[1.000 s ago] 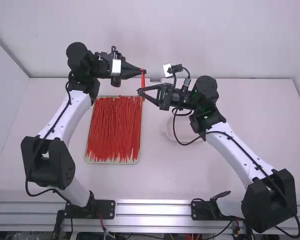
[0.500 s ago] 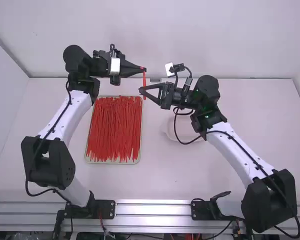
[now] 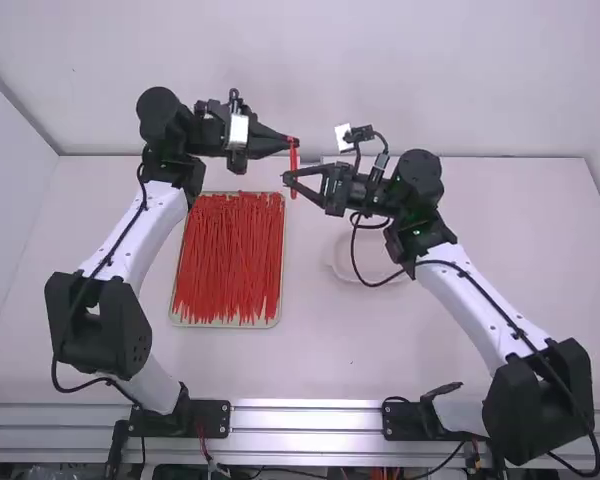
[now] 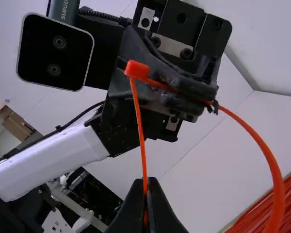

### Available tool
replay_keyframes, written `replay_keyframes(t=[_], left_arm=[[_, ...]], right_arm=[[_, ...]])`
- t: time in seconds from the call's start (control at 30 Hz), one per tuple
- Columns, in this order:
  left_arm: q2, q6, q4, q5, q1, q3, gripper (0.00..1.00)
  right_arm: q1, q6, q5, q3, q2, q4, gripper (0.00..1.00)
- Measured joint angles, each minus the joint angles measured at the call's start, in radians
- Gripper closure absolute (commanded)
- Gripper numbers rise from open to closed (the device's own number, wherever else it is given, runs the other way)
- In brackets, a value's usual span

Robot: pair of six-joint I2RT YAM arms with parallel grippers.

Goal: Fasten the cable tie

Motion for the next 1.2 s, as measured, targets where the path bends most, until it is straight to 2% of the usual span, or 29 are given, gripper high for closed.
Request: replay_keyframes(t=[0.37,0.67,0.9,1.2], left_arm=[[0.0,0.023,-0.003,-0.008,0.0,0.0,0.98],[0.0,0.027,0.004,-0.007,0.0,0.0,0.98],[0.0,0.03,0.004,-0.007,0.0,0.0,0.98],[0.0,0.029,0.004,-0.007,0.0,0.0,0.98]], right_arm=[[0.0,-0.001,0.009,0.0,0.0,0.0,1.0],[0.029,0.0,0.023,0.0,0.0,0.002,1.0],[-0.002,0.012,0.022,0.0,0.0,-0.001,1.0],[0.004,0.023,0.019,0.0,0.0,0.005,1.0]])
